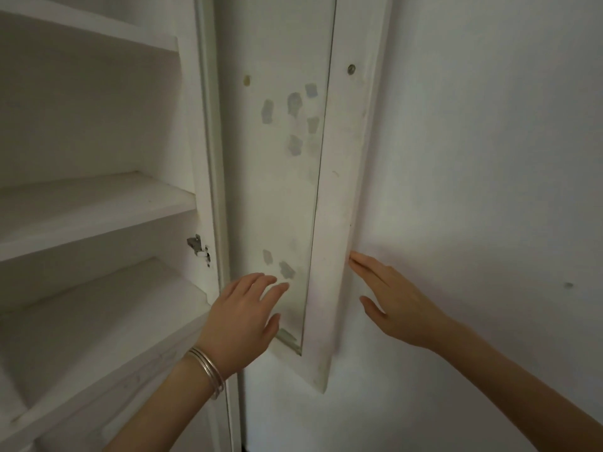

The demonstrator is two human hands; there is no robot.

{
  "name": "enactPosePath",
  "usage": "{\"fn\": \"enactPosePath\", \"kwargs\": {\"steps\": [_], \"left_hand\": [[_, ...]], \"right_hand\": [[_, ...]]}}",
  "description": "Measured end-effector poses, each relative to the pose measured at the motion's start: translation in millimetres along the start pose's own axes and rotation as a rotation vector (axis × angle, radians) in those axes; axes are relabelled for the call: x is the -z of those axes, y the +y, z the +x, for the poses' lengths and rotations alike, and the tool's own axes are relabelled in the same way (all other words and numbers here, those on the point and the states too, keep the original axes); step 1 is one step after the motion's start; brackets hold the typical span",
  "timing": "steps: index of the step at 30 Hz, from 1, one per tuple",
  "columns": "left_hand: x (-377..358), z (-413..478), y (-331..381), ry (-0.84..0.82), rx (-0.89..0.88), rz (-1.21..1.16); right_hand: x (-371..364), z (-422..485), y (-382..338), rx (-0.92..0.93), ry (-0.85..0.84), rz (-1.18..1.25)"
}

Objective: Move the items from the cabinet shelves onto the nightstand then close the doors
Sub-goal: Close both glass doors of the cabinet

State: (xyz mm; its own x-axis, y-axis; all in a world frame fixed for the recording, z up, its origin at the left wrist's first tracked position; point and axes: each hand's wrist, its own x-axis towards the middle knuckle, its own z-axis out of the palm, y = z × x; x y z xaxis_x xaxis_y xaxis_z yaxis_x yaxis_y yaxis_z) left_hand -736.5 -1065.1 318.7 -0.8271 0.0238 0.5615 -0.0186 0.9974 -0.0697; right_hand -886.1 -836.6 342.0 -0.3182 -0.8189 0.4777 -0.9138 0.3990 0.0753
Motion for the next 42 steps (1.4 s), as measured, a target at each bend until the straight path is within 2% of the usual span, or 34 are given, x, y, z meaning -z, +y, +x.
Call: {"fn": "enactPosePath", "kwargs": {"steps": [8,18,28,34,38,42], "left_hand": [[30,-52,-27,0.006,0.004,0.028],[84,-135,-63,0.01,0.031,0.074],[133,-217,-129,-0.024,0.241,0.196],[147,-243,-167,-0.013,0.419,0.33],[155,-241,-188,0.029,0.505,0.376],[161,-224,-204,0.085,0.512,0.436]], "right_hand": [[4,-5,-50,-0.007,0.047,-0.017],[5,10,-177,0.076,0.097,-0.029],[-26,97,-294,0.369,0.085,-0.008],[-48,168,-333,0.476,0.113,0.034],[-47,209,-334,0.604,0.256,0.004],[-25,251,-322,0.681,0.512,0.027]]}}
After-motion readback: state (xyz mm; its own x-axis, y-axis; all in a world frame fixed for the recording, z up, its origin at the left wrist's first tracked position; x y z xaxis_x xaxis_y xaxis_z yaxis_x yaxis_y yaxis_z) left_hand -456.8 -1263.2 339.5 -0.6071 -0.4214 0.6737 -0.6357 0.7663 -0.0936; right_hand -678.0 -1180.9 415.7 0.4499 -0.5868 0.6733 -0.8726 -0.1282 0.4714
